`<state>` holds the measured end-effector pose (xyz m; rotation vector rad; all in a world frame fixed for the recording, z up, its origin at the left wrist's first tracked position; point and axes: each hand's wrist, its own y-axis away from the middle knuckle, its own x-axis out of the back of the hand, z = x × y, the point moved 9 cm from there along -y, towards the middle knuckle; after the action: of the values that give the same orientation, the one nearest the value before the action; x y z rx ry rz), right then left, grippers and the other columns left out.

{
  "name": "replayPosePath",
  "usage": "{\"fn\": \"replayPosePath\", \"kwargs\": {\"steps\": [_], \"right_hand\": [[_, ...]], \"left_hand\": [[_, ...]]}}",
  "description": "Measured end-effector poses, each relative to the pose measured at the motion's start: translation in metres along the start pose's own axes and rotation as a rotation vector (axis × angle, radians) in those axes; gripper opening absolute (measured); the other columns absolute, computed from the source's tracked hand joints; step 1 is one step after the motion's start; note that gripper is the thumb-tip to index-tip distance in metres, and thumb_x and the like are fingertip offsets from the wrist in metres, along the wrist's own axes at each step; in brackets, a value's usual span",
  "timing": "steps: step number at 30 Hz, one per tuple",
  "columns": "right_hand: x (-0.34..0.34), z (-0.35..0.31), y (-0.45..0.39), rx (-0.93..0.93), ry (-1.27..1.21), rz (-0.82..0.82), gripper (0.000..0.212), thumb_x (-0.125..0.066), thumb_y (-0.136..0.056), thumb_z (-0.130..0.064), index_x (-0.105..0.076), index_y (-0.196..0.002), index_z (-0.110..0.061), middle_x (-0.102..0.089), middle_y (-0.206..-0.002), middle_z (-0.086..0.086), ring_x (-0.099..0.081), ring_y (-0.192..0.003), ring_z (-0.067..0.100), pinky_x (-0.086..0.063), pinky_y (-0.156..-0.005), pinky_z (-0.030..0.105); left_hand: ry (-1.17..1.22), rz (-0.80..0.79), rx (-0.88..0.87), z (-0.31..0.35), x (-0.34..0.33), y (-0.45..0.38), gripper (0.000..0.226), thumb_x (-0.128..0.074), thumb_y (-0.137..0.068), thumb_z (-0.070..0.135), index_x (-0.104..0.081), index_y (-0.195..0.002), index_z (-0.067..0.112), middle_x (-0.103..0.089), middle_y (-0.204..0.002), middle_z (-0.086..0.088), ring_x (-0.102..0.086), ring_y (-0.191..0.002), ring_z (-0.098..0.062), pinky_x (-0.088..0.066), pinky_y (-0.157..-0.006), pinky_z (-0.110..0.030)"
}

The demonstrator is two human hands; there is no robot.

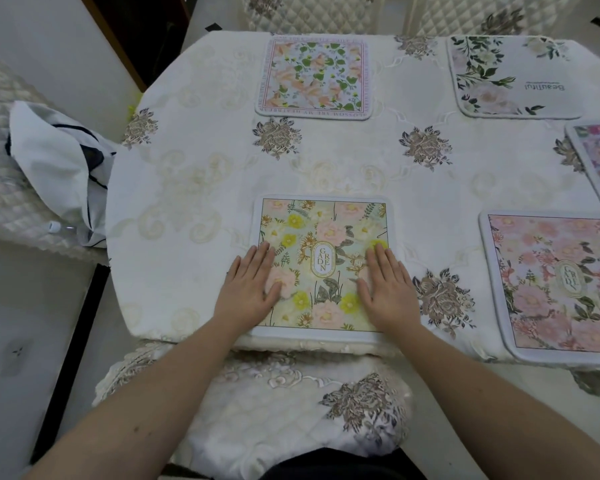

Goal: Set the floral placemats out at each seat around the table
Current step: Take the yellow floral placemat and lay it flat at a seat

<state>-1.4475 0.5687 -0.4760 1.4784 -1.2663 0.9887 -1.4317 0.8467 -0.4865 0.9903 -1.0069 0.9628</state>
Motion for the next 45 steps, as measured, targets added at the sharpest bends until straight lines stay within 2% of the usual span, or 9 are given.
{"fn": "replayPosePath", "kwargs": {"steps": [5,8,11,14,18,21,24,34,45], "right_hand": [[0.001,0.023,0.013,-0.044,0.073,-0.061,0.064,-0.014,-0.104,-0.046,0.001,-0.158,-0.015,0.004,-0.166,0.001,0.008,-0.151,0.011,0.003,-0.123,0.033],[0.005,0.019,0.021,-0.022,0.063,-0.031,0.062,-0.017,-0.105,-0.044,-0.004,-0.157,-0.014,-0.002,-0.166,0.002,0.005,-0.151,0.011,0.004,-0.123,0.032],[0.000,-0.010,0.028,0.100,0.004,-0.039,0.061,-0.021,-0.105,-0.043,-0.003,-0.157,-0.017,0.001,-0.164,-0.001,0.007,-0.151,0.012,0.005,-0.122,0.031],[-0.017,-0.051,0.027,0.258,0.006,-0.119,0.061,-0.018,-0.105,-0.047,0.000,-0.157,-0.019,0.006,-0.163,-0.003,0.009,-0.151,0.013,0.012,-0.120,0.029],[-0.028,-0.095,0.017,0.408,0.033,-0.153,0.063,-0.015,-0.104,-0.045,-0.005,-0.157,-0.015,0.000,-0.165,-0.001,0.007,-0.151,0.011,-0.001,-0.124,0.037],[-0.033,-0.101,0.018,0.412,0.091,-0.134,0.063,-0.007,-0.101,-0.042,-0.005,-0.157,-0.011,-0.001,-0.165,0.003,0.005,-0.152,0.015,-0.005,-0.124,0.039],[-0.033,-0.098,0.019,0.417,0.122,-0.107,0.063,-0.010,-0.103,-0.041,-0.007,-0.157,-0.009,-0.004,-0.165,0.005,0.002,-0.152,0.016,-0.007,-0.124,0.040],[-0.023,-0.076,0.026,0.457,0.146,-0.138,0.062,-0.028,-0.102,-0.046,-0.021,-0.157,-0.016,-0.016,-0.164,0.001,-0.011,-0.152,0.016,-0.016,-0.122,0.044],[-0.011,-0.045,0.032,0.284,0.112,-0.138,0.059,-0.028,-0.101,-0.043,-0.029,-0.155,-0.018,-0.023,-0.162,0.000,-0.020,-0.150,0.017,-0.012,-0.122,0.042]], "left_hand": [[-0.061,-0.016,-0.013,-0.013,0.005,0.007,0.071,-0.003,-0.097,0.062,0.012,-0.157,0.028,0.013,-0.165,0.011,0.014,-0.152,-0.007,0.007,-0.124,-0.036],[-0.064,-0.032,0.065,-0.025,0.007,0.010,0.073,0.004,-0.094,0.064,0.016,-0.156,0.026,0.018,-0.164,0.008,0.016,-0.152,-0.009,0.009,-0.124,-0.039],[-0.012,0.024,0.127,-0.021,0.013,0.012,0.072,0.001,-0.097,0.056,0.008,-0.158,0.020,0.009,-0.167,0.002,0.012,-0.152,-0.011,0.010,-0.124,-0.037],[0.041,0.040,0.037,0.020,0.010,0.009,0.066,-0.008,-0.103,0.050,0.005,-0.159,0.018,0.010,-0.166,0.002,0.015,-0.152,-0.012,0.017,-0.120,-0.033],[-0.005,-0.019,-0.079,0.077,-0.016,0.008,0.060,-0.005,-0.104,0.042,0.011,-0.156,0.016,0.011,-0.167,-0.002,0.015,-0.153,-0.015,0.011,-0.123,-0.036],[-0.045,-0.030,-0.048,0.084,-0.024,0.011,0.059,0.001,-0.101,0.038,0.015,-0.153,0.014,0.014,-0.165,-0.002,0.013,-0.153,-0.015,0.009,-0.124,-0.036],[-0.051,-0.037,-0.069,0.082,-0.024,0.012,0.064,0.008,-0.097,0.042,0.013,-0.154,0.013,0.016,-0.164,-0.001,0.012,-0.153,-0.015,0.009,-0.124,-0.036],[-0.118,-0.072,-0.270,0.073,-0.021,0.017,0.072,-0.022,-0.102,0.053,-0.002,-0.159,0.014,0.006,-0.167,-0.005,0.005,-0.154,-0.020,0.005,-0.124,-0.038],[-0.184,-0.132,-0.379,0.029,-0.006,0.028,0.068,-0.022,-0.103,0.050,-0.006,-0.159,0.016,-0.003,-0.167,-0.002,-0.003,-0.154,-0.018,-0.001,-0.124,-0.037]]}}
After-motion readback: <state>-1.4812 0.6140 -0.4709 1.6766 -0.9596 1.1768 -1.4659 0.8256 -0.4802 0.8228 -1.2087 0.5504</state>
